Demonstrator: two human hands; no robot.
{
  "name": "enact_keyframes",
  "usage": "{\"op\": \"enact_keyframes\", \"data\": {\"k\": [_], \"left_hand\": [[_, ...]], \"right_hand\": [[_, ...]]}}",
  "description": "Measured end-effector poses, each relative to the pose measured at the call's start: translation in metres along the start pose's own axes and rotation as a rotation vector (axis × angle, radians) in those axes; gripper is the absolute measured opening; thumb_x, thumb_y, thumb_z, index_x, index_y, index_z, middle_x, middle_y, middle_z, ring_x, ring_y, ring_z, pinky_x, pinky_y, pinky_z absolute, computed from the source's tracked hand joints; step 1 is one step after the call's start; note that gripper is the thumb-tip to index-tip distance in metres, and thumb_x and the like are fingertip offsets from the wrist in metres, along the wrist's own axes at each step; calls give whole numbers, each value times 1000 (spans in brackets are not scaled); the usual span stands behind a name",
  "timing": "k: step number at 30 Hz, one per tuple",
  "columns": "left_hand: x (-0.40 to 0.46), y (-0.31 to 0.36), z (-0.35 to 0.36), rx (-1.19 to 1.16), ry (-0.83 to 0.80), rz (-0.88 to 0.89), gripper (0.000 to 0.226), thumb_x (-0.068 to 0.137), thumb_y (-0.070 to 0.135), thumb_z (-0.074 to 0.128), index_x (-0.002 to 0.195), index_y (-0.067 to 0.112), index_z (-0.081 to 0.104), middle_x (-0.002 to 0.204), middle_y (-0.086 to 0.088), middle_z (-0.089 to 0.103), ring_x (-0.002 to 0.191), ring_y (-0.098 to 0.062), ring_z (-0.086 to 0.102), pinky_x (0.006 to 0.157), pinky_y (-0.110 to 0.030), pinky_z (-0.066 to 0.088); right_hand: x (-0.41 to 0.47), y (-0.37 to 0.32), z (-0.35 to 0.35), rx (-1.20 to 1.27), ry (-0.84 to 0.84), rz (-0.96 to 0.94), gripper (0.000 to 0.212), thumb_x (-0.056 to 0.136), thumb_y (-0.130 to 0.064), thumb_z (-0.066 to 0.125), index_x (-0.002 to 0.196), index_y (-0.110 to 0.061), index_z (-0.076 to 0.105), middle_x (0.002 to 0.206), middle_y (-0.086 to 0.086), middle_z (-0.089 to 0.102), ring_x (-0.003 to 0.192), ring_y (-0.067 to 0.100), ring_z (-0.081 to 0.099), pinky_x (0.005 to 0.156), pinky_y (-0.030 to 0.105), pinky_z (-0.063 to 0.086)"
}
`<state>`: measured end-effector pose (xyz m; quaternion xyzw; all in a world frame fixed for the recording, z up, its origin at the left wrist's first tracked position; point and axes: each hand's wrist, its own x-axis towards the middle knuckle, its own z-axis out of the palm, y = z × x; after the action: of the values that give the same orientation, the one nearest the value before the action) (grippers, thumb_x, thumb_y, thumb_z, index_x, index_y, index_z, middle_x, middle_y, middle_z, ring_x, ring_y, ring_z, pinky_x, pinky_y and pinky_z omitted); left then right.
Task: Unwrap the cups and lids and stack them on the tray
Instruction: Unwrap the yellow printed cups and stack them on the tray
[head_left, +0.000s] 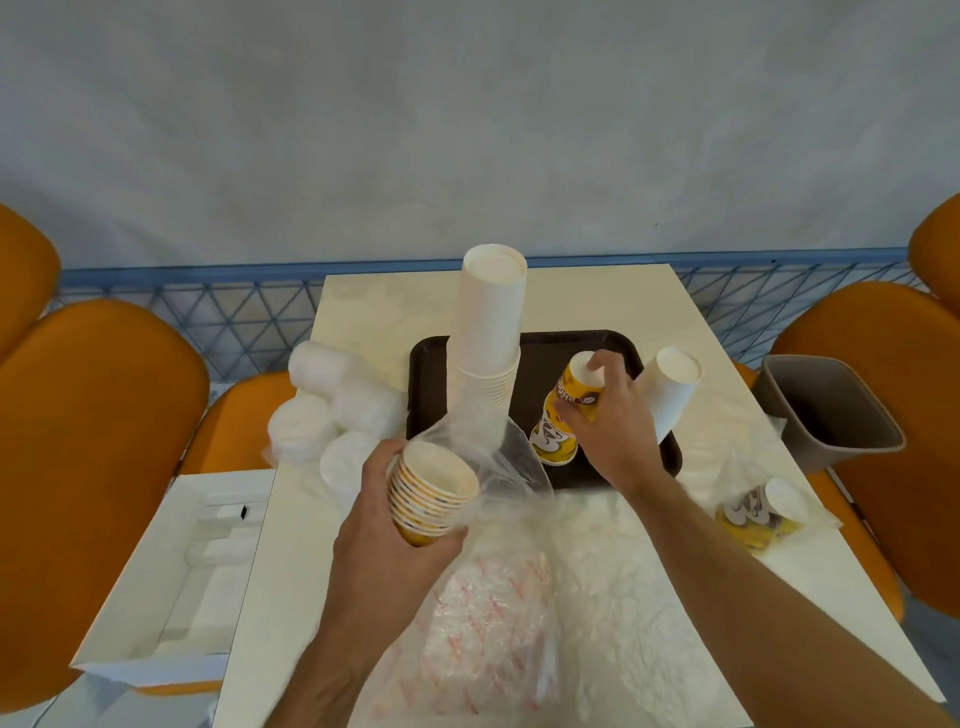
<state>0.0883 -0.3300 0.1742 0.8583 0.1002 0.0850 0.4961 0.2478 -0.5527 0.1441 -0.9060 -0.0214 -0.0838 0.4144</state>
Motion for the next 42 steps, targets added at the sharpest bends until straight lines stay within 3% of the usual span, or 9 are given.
{"op": "enact_keyframes", "data": {"k": [4,7,14,20,24,27,33,39,42], "left_hand": [[-6,-1,-1,-6,-18,-4,101,65,29,91,113,78,17,115,36,44,106,-11,58,86,-26,55],[-8,-1,0,0,-15,-6,102,65,30,91,111,80,15,113,39,41,106,-9,57,85,-20,51],[-13,0,6,-4,-47,-38,102,65,33,91,113,77,11,122,20,51,108,-14,58,88,-27,57],[-14,7,15,31,-97,-13,98,66,41,89,114,72,9,112,28,47,99,-10,60,81,-28,59],[-14,12,20,56,-138,18,96,70,41,86,114,74,7,110,30,45,99,-9,58,79,-19,56],[-13,17,24,52,-159,18,95,72,40,85,113,75,7,108,34,43,99,-4,57,74,-11,51],[-15,25,31,45,-165,2,95,69,40,86,113,71,8,105,38,44,94,1,57,68,-6,48],[-18,32,40,93,-215,11,87,71,44,85,111,69,11,108,24,49,98,-11,60,82,-22,56],[-19,34,43,127,-259,5,83,72,50,81,125,53,17,113,20,51,101,-11,59,89,-27,56]], "right_hand": [[4,21,20,-205,-61,2,32,93,-30,71,115,-22,48,122,4,57,92,18,54,66,29,44],[-3,33,27,-307,-146,60,29,96,-27,67,121,-22,55,130,3,57,103,21,58,72,35,53],[-16,36,24,-338,-193,55,38,99,-21,62,136,-22,54,138,2,55,114,23,59,87,39,55],[-25,28,5,-335,-292,21,51,95,-15,65,143,-24,50,155,4,39,134,28,46,108,39,44],[-38,-7,-31,-57,26,-55,32,89,6,57,108,-18,65,117,-4,61,99,8,55,86,16,48],[-55,-37,-61,89,109,-108,33,82,16,52,84,-14,66,94,-4,64,91,6,56,73,8,45],[-76,-61,-85,252,-329,-120,45,85,16,52,77,-23,73,79,-13,71,80,9,65,71,15,49],[-76,-58,-81,244,-630,-141,17,93,-19,72,108,-24,77,117,-20,68,113,2,64,95,20,53],[-74,-60,-84,220,-704,-154,8,91,-30,72,98,-32,77,129,-23,61,122,0,57,102,24,50]]}}
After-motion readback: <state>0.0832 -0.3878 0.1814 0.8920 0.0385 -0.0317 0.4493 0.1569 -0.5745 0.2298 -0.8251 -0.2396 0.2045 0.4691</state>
